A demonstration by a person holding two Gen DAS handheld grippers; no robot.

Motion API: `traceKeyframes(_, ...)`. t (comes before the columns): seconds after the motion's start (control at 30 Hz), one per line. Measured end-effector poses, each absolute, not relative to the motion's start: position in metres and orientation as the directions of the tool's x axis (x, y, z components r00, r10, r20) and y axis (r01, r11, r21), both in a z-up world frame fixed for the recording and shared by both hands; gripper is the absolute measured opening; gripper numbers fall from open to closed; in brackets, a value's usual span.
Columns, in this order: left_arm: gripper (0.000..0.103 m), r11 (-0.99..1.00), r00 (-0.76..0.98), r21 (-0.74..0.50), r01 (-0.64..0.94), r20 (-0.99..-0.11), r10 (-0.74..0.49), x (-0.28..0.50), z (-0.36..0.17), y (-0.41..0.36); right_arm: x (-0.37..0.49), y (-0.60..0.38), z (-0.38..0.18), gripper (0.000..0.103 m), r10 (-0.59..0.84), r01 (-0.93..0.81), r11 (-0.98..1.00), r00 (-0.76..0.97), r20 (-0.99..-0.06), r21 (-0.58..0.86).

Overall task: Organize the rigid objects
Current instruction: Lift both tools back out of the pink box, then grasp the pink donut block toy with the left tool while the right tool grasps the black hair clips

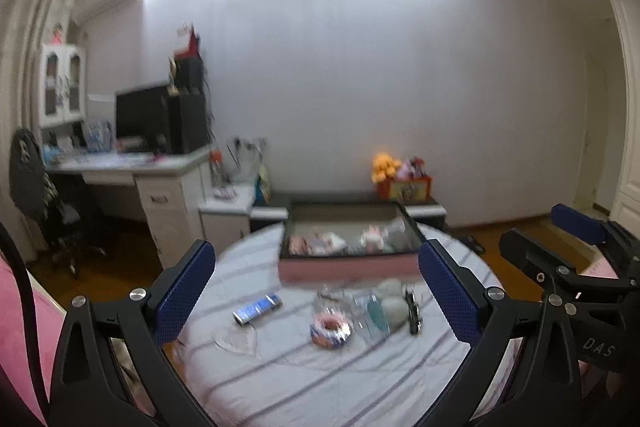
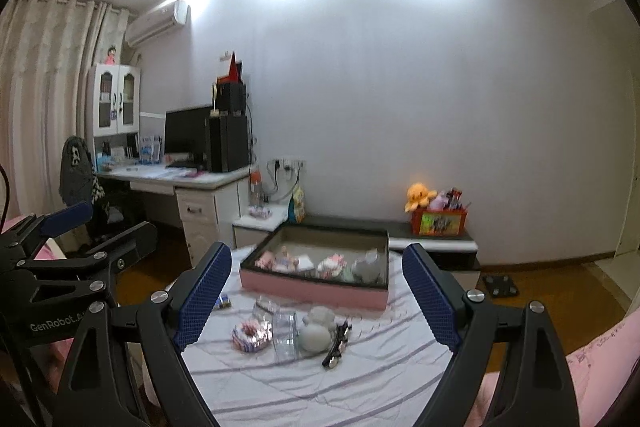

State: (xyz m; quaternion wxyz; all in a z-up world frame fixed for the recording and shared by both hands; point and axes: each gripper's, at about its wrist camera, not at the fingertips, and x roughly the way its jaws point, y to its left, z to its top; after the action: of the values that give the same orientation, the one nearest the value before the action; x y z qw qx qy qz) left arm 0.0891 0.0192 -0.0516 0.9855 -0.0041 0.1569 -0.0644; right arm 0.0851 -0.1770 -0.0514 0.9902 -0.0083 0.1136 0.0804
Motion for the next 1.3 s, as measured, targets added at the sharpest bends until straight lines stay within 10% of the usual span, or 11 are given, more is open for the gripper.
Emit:
traceKeyframes(0.4, 0.103, 0.991, 0.757, -0.076, 0.112, -0.640, -0.135, 0.180, -0.167, 0.009, 0.177, -0.201, -0.162, 0.089, 0.163, -0.139, 0.987, 0.829, -0.535, 0.085)
traceKeyframes(0.87, 0.102, 0.993, 0.626, -0.025, 0.119, -0.774, -0.094, 0.254, -0.236, -0.004, 0.227, -0.221, -0.217, 0.089, 0.159, -0.100, 0.987, 0.739, -0.654, 0.126)
traceKeyframes(0.97, 0.097, 0.990, 0.611, -0.001, 0.140, -0.787, -0.087, 0.263, -0.240, -0.010, 0.233, -0.225, -0.220, 0.089, 0.159, -0.095, 0.987, 0.730, -0.665, 0.132)
traceKeyframes(1.1, 0.053, 0.985, 0.637, 0.020, 0.169, -0.765, -0.094, 0.263, -0.235, -0.011, 0.237, -0.228, -0.223, 0.089, 0.151, -0.085, 0.988, 0.719, -0.678, 0.130)
traceKeyframes(1.3, 0.053, 0.987, 0.653, 0.006, 0.158, -0.750, -0.100, 0.251, -0.230, 0.001, 0.253, -0.216, -0.225, 0.089, 0.178, -0.126, 0.984, 0.679, -0.712, 0.126)
